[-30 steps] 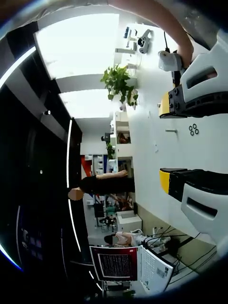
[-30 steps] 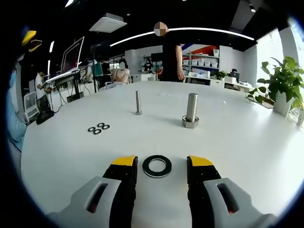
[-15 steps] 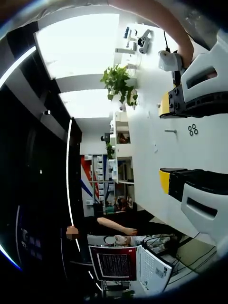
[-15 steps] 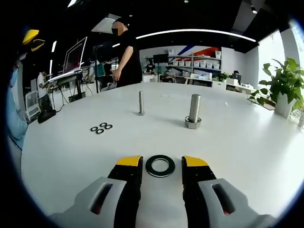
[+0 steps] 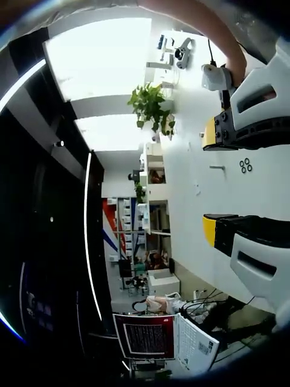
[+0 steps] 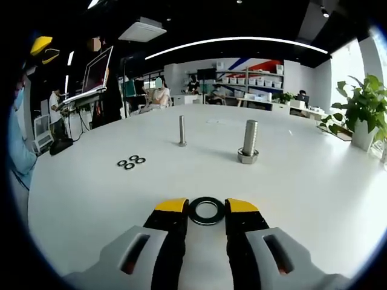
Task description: Place the washer onto the threaded stud by aligning its center hole with the stud, sliding it down to the base, and recovering from edge contact or off-axis alignment until the washer reaches the visible bottom stop.
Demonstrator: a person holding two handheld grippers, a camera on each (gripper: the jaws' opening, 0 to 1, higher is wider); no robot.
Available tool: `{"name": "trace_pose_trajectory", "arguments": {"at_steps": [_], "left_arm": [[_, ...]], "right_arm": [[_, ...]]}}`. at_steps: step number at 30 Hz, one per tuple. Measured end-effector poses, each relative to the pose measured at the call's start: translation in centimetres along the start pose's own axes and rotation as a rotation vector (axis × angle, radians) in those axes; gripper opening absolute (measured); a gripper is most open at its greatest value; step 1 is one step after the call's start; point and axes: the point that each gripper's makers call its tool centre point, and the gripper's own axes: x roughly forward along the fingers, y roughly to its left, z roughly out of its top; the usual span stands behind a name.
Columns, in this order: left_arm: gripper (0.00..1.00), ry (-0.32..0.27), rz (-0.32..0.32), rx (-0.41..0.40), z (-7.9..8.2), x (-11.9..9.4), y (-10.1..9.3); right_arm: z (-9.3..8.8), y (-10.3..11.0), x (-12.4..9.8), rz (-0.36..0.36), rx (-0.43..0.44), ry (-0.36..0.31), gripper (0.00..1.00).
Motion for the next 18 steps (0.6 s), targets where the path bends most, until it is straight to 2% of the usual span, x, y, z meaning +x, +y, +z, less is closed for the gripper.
{"name": "trace_pose_trajectory", "arguments": {"at_steps": [11,12,13,14,15,16,17,18], "left_arm": [[0.4,0.002,-0.001,0.001,0.0,0.0,0.1],[0.4,0.003,-0.001,0.002,0.0,0.0,0.1],[0.4,0.003,-0.002,0.001,0.0,0.0,0.1],[0.4,0.003,-0.002,0.0,0.0,0.0,0.1],[0.4,0.002,-0.002,0.002,0.0,0.0,0.1],[0.4,0.001,-0.004,0.001,0.0,0.0,0.0],[0.4,0.001,-0.004,0.001,0.0,0.0,0.0],[0.4,-0.001,-0.005,0.002,0.1,0.0,0.0]], "right_arm": [[0.0,0.0,0.0,0.008,-0.004,0.007,0.25],[0.4,-0.2,0.0,0.007,-0.033,-0.008,0.24],[0.9,0.1,0.0,0.035,-0.061,-0.029,0.1],[-0.4,-0.1,-0.8,0.016,-0.023,0.069,0.04],[1.0,-0.3,0.3,0.016,-0.04,0.011,0.03],[1.6,-0.5,0.2,0.007,-0.03,-0.021,0.03],[0.9,-0.7,-0.8,0.001,-0.036,0.012,0.06],[1.1,-0.9,-1.0,-0.012,-0.042,0.001,0.09]]}}
